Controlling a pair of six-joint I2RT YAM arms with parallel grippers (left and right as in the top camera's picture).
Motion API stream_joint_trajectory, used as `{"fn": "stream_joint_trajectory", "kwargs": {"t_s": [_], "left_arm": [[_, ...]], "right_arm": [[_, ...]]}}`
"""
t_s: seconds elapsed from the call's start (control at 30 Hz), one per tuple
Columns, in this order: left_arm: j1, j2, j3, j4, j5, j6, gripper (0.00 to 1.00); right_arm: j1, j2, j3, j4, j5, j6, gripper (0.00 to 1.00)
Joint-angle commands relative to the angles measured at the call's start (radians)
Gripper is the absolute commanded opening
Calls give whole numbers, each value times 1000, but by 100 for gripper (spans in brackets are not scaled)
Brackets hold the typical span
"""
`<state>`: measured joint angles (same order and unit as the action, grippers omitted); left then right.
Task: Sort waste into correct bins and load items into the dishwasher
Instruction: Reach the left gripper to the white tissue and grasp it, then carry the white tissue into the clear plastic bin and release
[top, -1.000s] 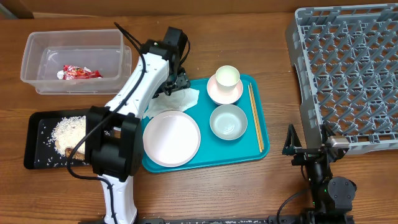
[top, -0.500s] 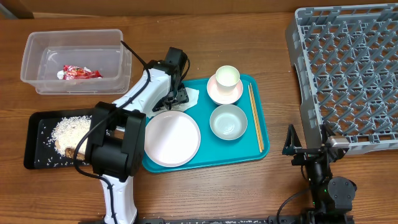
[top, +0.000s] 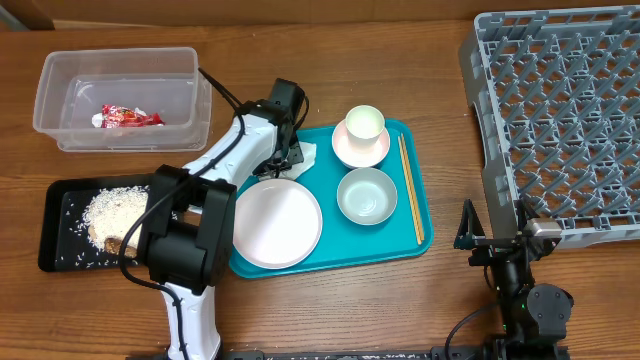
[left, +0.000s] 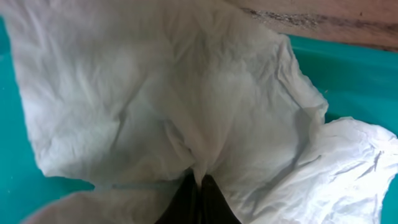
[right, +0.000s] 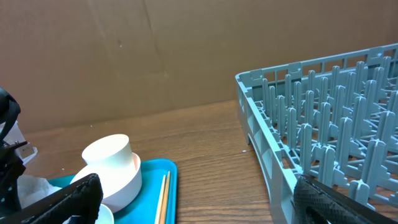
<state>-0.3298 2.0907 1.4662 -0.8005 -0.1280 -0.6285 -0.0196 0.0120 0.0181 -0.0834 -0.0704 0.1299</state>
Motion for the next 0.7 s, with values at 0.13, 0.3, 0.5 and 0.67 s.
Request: {"fn": "stream_joint_trajectory", "kwargs": {"t_s": [0.13, 0.3, 0.5, 0.67], "left_arm": [[14, -32, 187, -173, -18, 0, 4], [42, -59, 426, -299, -58, 1, 4], [114, -67, 627, -338, -250, 0, 4], [236, -65, 646, -256, -375, 0, 4]], "right_arm": [[-4, -9, -10, 3, 9, -7, 100], [-4, -9, -10, 3, 9, -7, 100], [-4, -9, -10, 3, 9, -7, 100], [-4, -9, -10, 3, 9, -7, 100]]}}
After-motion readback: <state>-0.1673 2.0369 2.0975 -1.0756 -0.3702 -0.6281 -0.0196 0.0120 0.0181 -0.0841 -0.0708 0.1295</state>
